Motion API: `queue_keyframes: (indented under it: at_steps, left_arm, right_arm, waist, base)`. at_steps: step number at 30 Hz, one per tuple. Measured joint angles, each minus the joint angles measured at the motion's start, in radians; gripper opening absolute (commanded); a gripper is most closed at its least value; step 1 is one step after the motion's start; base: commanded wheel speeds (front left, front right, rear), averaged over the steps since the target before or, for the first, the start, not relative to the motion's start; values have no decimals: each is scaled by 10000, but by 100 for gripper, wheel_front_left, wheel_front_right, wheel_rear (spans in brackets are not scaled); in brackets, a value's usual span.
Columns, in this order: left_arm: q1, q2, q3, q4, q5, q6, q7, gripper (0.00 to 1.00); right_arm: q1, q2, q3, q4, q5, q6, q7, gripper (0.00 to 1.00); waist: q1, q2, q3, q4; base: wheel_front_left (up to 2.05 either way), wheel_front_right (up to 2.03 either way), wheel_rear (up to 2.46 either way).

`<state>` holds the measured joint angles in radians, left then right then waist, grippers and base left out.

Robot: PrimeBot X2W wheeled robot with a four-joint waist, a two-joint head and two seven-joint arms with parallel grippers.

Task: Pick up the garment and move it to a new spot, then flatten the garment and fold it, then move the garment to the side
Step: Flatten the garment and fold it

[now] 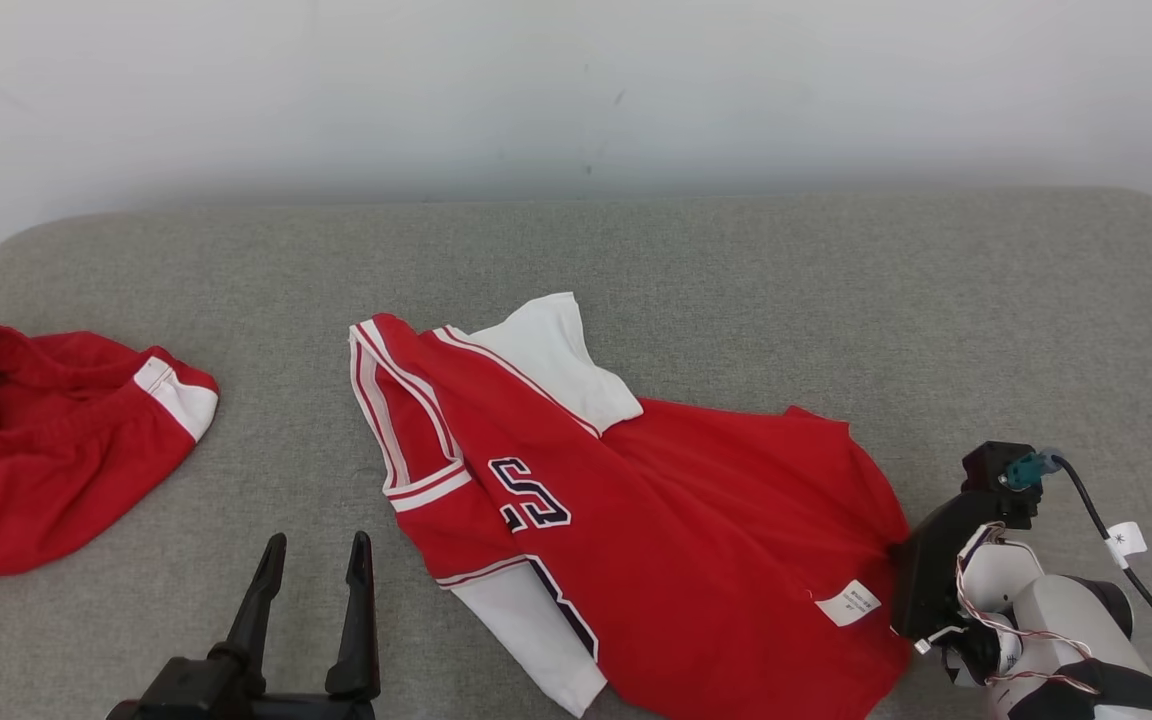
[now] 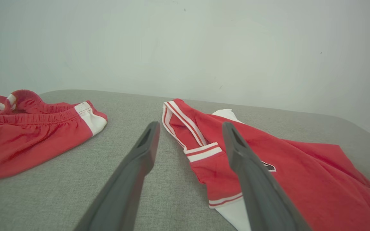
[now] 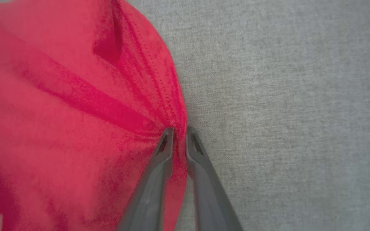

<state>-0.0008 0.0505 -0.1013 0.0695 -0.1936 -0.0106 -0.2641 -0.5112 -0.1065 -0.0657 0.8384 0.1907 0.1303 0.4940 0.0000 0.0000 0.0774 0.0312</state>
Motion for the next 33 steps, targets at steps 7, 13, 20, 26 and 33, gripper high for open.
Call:
queue_keyframes:
  at_steps: [7,13,20,26,33]
  left_arm:
    - [-184,-2,-36,0,2,-58,0,100]
    - [-273,-2,-35,-2,-2,-10,0,100]
    - [-272,-2,12,-134,-6,13,0,100]
    - [-523,0,-134,-276,-33,-67,0,100]
    - [-916,-2,-500,-401,-40,-174,0,100]
  right_arm:
    - [-294,15,-17,-94,182,2,-458,0]
    - [-605,63,-280,-1264,1099,2,-901,0]
    - [-982,35,-1225,-2736,1992,2,-788,0]
    - [-2184,219,-2380,-2424,2405,2,-560,0]
    - [-4294,247,-3634,-1244,1672,2,-1741,0]
  waist:
    - [1,0,184,84]
    - [0,0,218,148]
    - [0,0,281,111]
    - [1,0,578,237]
    - [1,1,1010,673]
  base:
    - [0,0,0]
    - [0,0,0]
    - [0,0,0]
    - [0,0,0]
    - [0,0,0]
